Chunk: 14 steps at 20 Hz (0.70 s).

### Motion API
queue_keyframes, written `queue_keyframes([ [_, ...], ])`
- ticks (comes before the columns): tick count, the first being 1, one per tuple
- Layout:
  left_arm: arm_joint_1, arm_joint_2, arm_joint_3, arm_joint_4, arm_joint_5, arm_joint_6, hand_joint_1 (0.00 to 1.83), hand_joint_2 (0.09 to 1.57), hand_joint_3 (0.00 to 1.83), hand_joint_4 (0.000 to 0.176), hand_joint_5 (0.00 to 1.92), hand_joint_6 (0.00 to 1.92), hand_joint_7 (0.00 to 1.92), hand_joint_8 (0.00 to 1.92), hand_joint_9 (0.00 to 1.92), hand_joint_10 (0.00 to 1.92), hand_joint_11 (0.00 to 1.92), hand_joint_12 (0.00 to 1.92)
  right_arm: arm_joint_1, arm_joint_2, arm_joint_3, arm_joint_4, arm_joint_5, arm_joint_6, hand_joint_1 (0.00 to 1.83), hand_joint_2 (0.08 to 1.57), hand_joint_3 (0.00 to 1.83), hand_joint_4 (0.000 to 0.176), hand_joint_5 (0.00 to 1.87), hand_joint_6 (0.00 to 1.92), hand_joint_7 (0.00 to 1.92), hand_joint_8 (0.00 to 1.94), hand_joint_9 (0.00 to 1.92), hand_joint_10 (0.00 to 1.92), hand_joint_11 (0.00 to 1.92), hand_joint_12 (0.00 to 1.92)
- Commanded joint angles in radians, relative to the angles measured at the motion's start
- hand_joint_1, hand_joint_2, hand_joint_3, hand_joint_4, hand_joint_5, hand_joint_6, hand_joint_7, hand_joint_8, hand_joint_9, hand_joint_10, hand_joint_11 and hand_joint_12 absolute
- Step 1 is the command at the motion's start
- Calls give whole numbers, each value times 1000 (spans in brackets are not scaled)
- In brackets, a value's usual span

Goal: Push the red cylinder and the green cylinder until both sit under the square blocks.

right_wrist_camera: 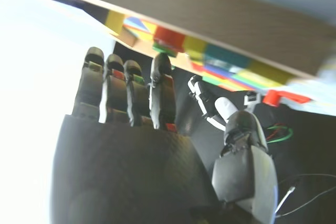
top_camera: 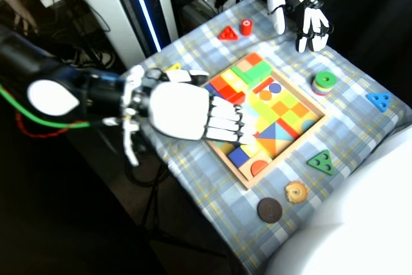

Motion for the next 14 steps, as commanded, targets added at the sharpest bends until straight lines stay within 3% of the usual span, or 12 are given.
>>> queue_keyframes([
  [1,-10,6,-1,45,-106,-8,456,1414,3,26,641,1,365,2,327,1,0,655,2,4,-7,23,54,-2,0,980,0,135,384,0,66,0,0,0,0,0],
  [2,-10,7,-2,45,-106,-8,460,1415,2,24,636,1,364,2,328,2,0,660,-4,16,-16,23,50,-2,0,979,0,110,364,0,42,0,0,0,0,0],
  [4,-10,7,-2,44,-106,-8,453,1419,2,13,630,1,371,2,334,3,0,696,-12,30,-22,23,46,-2,0,981,0,95,375,6,45,3,0,0,0,0],
  [5,-10,6,-3,44,-106,-8,438,1415,0,30,633,2,374,2,339,4,0,711,-13,34,-23,23,43,-2,0,994,0,107,381,8,47,4,0,0,0,0],
  [6,-9,6,-3,43,-106,-8,444,1424,2,20,631,1,377,2,337,2,0,698,-13,38,-25,23,40,-2,0,979,0,121,375,5,48,4,0,0,0,0],
  [7,-9,5,-3,42,-106,-8,484,1420,0,11,643,4,392,5,350,6,0,715,-13,42,-26,23,37,-4,0,971,0,121,371,3,49,4,0,0,0,0],
  [9,-9,5,-3,42,-104,-8,498,1409,0,13,649,2,389,1,350,4,0,709,-13,52,-32,23,22,-21,0,948,0,139,373,3,40,0,0,0,0,0],
  [11,-9,6,-2,42,-103,-8,497,1412,0,26,626,1,374,1,338,1,0,663,-15,60,-36,23,16,-22,0,941,0,171,365,2,42,4,0,0,0,0],
  [14,-8,6,-4,41,-103,-8,470,1413,1,20,639,3,372,1,341,4,0,692,-14,70,-44,41,18,-31,0,945,0,176,369,3,41,2,0,0,0,0],
])
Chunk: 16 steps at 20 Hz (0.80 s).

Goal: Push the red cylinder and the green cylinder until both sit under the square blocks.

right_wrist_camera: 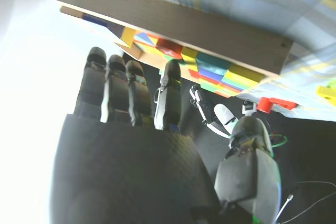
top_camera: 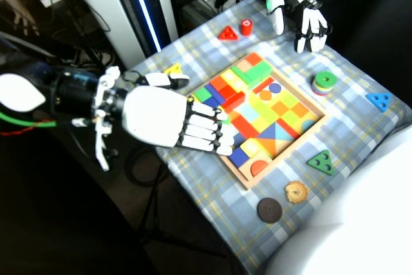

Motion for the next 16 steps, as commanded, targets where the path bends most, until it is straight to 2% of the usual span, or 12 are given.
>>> queue_keyframes([
  [1,-8,4,-2,40,-111,-7,472,1414,0,8,643,3,379,2,347,5,0,753,6,4,-5,40,58,-21,0,949,0,176,352,0,31,0,0,0,0,0],
  [3,-8,4,-1,39,-111,-7,491,1419,1,13,648,2,391,3,353,5,0,758,11,4,-13,69,74,-49,0,969,2,176,350,1,31,1,0,0,0,0],
  [5,-8,4,-2,39,-111,-7,479,1422,2,13,633,4,374,1,323,5,0,632,17,6,-28,86,87,-69,0,930,0,176,343,0,23,0,0,0,0,0],
  [7,-8,4,-2,37,-111,-7,456,1424,1,29,613,1,362,1,319,3,0,597,22,20,-39,95,93,-81,0,900,0,176,312,0,0,0,0,0,0,0],
  [10,-7,5,-4,37,-106,-7,452,1424,2,31,620,2,369,1,329,3,0,628,23,39,-55,100,97,-83,0,905,0,176,326,6,0,0,0,0,0,0],
  [12,-7,7,-5,36,-105,-7,450,1418,0,24,642,5,370,1,336,4,0,703,23,47,-60,100,98,-85,0,896,0,176,315,1,0,0,0,0,0,0],
  [13,-6,9,-6,36,-105,-7,468,1418,0,14,653,5,381,4,352,8,0,772,25,51,-63,101,100,-85,0,913,0,176,312,0,0,0,0,0,0,0],
  [14,-6,10,-7,36,-105,-7,472,1421,0,14,658,6,384,4,357,9,0,788,25,57,-65,112,108,-89,0,920,0,176,311,0,0,0,0,0,0,0],
  [15,-6,11,-7,36,-105,-7,468,1421,0,22,651,2,374,2,347,4,0,771,25,66,-73,138,121,-111,0,934,3,171,343,12,13,5,0,0,0,0],
  [16,-6,12,-6,36,-105,-7,495,1418,0,17,657,3,377,2,346,3,0,788,24,77,-87,174,133,-155,0,953,4,165,372,7,30,3,0,0,0,0],
])
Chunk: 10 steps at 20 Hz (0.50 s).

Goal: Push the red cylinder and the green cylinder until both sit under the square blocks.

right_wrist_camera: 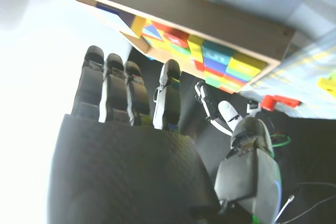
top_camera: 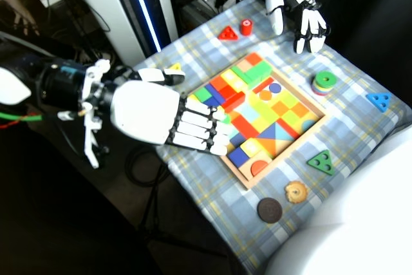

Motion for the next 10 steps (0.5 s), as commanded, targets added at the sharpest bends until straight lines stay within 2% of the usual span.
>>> queue_keyframes([
  [1,-8,11,4,42,-113,-6,484,1420,1,24,668,2,381,5,351,3,0,801,10,9,-5,44,125,-3,0,1010,23,121,380,4,39,3,0,0,0,0],
  [2,-12,15,6,47,-118,-6,484,1420,1,24,668,2,381,5,351,3,0,801,-10,21,-25,114,179,-51,0,1010,23,121,380,4,39,3,0,0,0,0],
  [3,-17,17,7,53,-121,-5,499,1415,0,25,666,0,384,5,350,2,0,773,-35,37,-51,176,230,-97,0,1013,20,144,339,0,50,7,0,0,0,0],
  [4,-23,20,8,58,-123,-5,488,1414,0,29,666,0,387,3,351,2,0,795,-60,53,-84,250,288,-175,0,1019,20,150,322,0,72,14,0,0,0,0],
  [5,-26,26,5,65,-127,-5,498,1404,0,30,681,5,399,5,366,8,0,916,-82,62,-110,314,336,-247,0,1011,13,171,307,0,96,20,0,0,0,0],
  [6,-24,34,1,71,-134,-5,525,1400,0,18,699,8,408,4,378,13,0,1045,-115,64,-131,380,389,-323,0,1016,14,155,304,0,107,22,0,0,0,0],
  [7,-22,38,-1,75,-140,-5,550,1400,0,16,705,8,406,1,376,12,0,1082,-143,63,-144,427,438,-353,0,1040,24,125,307,1,112,21,0,0,0,0],
  [8,-22,42,-3,81,-143,-5,539,1404,0,17,710,7,403,1,382,16,0,1142,-181,61,-154,466,495,-360,0,1065,13,108,284,0,94,5,0,0,0,0],
  [9,-22,47,-6,87,-149,-5,579,1408,0,5,717,7,421,4,386,20,0,1202,-226,56,-163,515,567,-360,0,1073,11,97,285,2,94,3,0,0,0,0],
  [10,-22,51,-10,92,-154,-5,586,1406,0,5,719,7,427,6,389,23,0,1217,-263,52,-168,555,624,-360,0,1069,8,102,276,0,98,5,0,0,0,0],
])
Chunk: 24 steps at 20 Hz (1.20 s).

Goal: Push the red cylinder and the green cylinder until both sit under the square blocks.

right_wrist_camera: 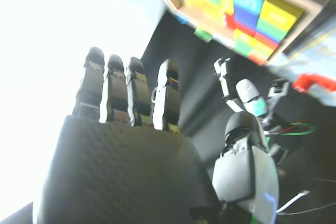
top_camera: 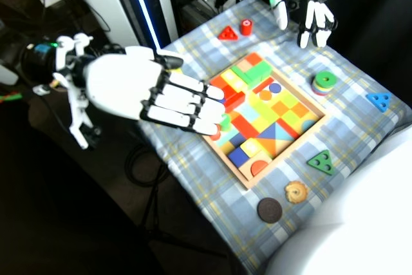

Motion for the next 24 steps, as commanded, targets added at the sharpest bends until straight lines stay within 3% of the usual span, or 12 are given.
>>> queue_keyframes([
  [1,-6,10,-3,54,-132,-5,586,1409,1,5,731,9,444,8,399,31,0,1266,-23,1,-6,63,232,-4,0,1085,14,91,277,1,104,6,0,0,0,0],
  [5,3,12,-9,41,-136,-5,648,1417,3,0,730,2,444,1,387,71,0,1241,-275,-21,-50,287,538,-12,0,1111,18,44,261,0,106,4,0,0,0,0],
  [6,3,10,-8,37,-132,-5,673,1417,2,0,730,1,451,3,397,87,0,1229,-294,-32,-62,323,580,-18,0,1112,16,33,270,5,122,9,0,0,0,0],
  [7,4,8,-8,29,-140,-5,644,1421,4,0,705,0,442,1,384,99,0,1189,-311,-51,-72,362,622,-25,0,1103,10,44,271,5,125,9,0,0,0,0],
  [9,12,2,-8,20,-151,-5,641,1418,1,0,687,5,455,0,269,369,0,1241,-316,-90,-81,413,676,-34,0,1114,10,15,283,7,155,15,40,13,0,0],
  [10,15,0,-8,18,-153,-5,656,1413,0,0,684,3,457,0,204,520,0,1270,-323,-111,-82,437,703,-34,0,1121,4,19,293,3,173,7,63,9,0,0],
  [12,17,-4,-9,16,-151,-5,670,1408,0,5,679,0,448,0,177,578,0,1233,-327,-150,-84,472,743,-34,0,1157,4,6,317,3,241,8,165,17,107,44],
  [15,29,-11,-9,12,-158,-5,625,1416,2,7,642,0,418,0,188,492,0,1071,-321,-193,-84,510,763,-34,29,1191,8,32,311,1,247,2,172,6,144,55],
  [19,38,-17,-6,-4,-142,-5,591,1415,0,20,625,1,396,0,274,186,0,729,-320,-208,-89,519,764,-34,113,1285,1,0,314,3,267,5,290,11,339,79],
  [20,42,-17,-5,-8,-135,-5,564,1405,0,31,629,1,394,0,299,153,0,767,-320,-208,-94,523,764,-31,183,1292,1,0,330,7,299,12,319,16,359,78],
  [22,58,-17,-12,-20,-156,-6,483,1414,0,36,574,0,370,1,325,39,0,599,-320,-209,-104,524,764,-31,255,1289,0,0,378,5,391,8,387,8,408,54],
  [24,64,-19,-17,-26,-181,-6,504,1415,0,41,578,2,377,2,343,31,0,626,-320,-212,-112,527,764,-31,234,1304,4,0,377,2,380,2,375,2,376,35],
])
